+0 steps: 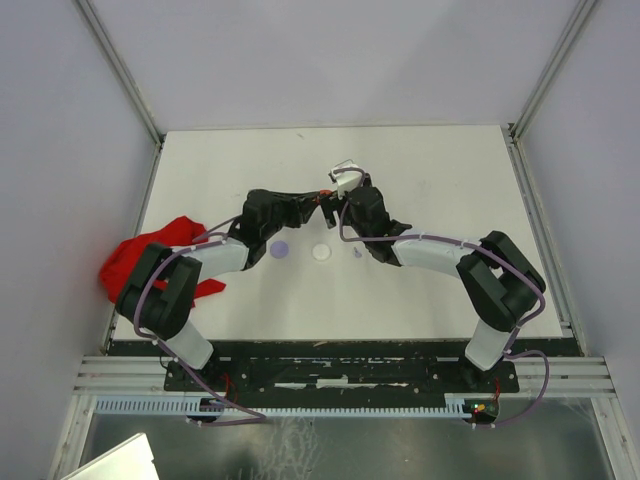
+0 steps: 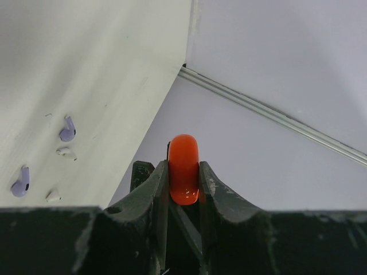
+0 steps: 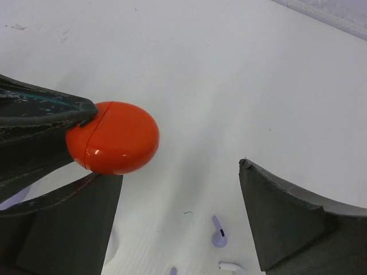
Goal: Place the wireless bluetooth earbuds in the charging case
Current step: Close the charging case, then place the charging case at the center of the board.
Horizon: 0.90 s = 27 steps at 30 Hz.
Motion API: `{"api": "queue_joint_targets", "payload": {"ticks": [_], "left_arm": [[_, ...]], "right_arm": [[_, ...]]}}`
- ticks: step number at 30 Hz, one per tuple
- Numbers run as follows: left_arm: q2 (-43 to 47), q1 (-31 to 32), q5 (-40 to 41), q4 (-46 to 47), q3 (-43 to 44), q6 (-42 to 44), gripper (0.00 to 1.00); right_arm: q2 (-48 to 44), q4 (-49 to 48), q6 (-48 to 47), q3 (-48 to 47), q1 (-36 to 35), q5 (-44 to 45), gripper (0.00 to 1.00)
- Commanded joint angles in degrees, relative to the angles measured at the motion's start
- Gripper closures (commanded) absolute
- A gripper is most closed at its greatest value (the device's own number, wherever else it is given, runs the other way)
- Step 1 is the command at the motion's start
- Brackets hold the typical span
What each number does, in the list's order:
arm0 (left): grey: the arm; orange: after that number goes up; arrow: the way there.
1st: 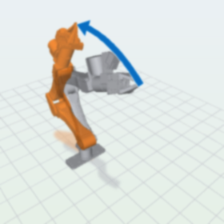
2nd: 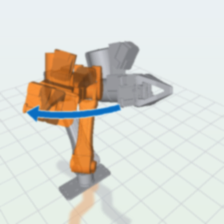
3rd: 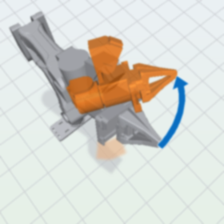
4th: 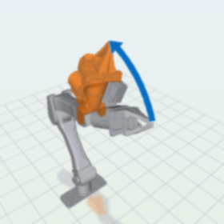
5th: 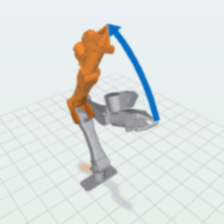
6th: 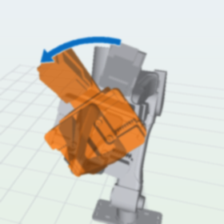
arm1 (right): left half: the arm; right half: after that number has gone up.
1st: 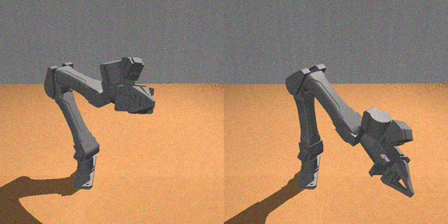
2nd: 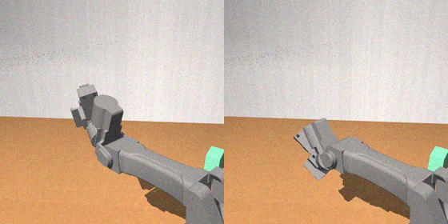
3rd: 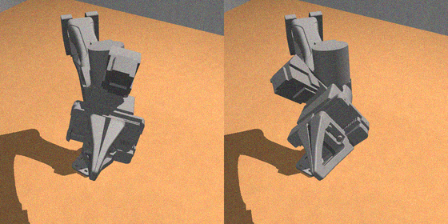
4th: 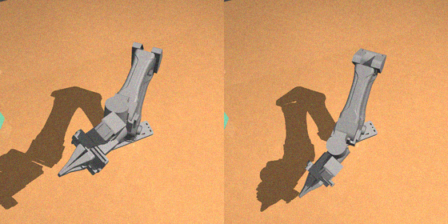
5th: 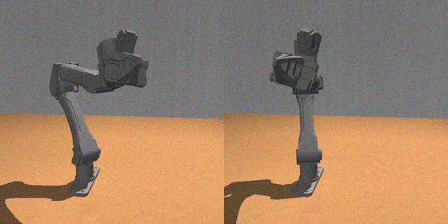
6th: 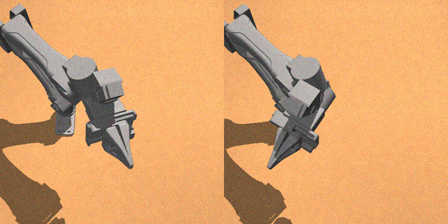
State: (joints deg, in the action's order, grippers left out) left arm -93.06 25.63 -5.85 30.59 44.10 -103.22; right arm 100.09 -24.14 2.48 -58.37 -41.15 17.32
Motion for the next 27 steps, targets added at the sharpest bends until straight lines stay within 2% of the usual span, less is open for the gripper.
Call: {"api": "queue_joint_targets", "payload": {"ticks": [1, 5, 8, 12, 14, 20, 23, 27], "left_arm": [[2.12, -0.39, -0.25, 1.79, -1.1, -1.87, 0.97], [1.86, -1.27, -0.77, 1.89, -1.53, -1.53, 0.97], [1.26, -2.46, 0.09, 0.44, -1.13, 1.07, 0.97], [-1.73, -4.64, 1.31, -1.29, 0.8, 9.53, 0.97], [-3.92, -5.34, 1.5, 0.88, 1.79, 14.05, 0.97], [-11.48, -5.65, 0.1, 4.49, 6.73, 25.31, 0.97], [-14.17, -5.68, 0.06, 9.48, 6.82, 28.02, 0.97], [-16.88, -5.59, 0.2, 10.39, 8.58, 33.0, 0.96]], "right_arm": [[-1.59, -1.79, -1.72, -0.63, 0.57, 4.64, 0.1], [-2.23, -1.29, -1.97, -0.01, 0.58, 5.26, 0.09], [-3.74, 3.39, 1.16, -0.48, 0.68, 7.93, 0.07], [-4.28, 22.1, 7.41, -7.06, 2.14, 5.9, 0.05], [-4.27, 27.27, 9.17, -9.09, 2.8, 3.25, 0.05], [-5.78, 30.1, 10.61, -8.11, 3.62, 0.29, 0.05], [-6.04, 31.51, 10.31, -8.03, 3.66, -0.25, 0.04], [-6.46, 32.82, 10.16, -7.72, 3.7, -2.32, 0.05]]}}
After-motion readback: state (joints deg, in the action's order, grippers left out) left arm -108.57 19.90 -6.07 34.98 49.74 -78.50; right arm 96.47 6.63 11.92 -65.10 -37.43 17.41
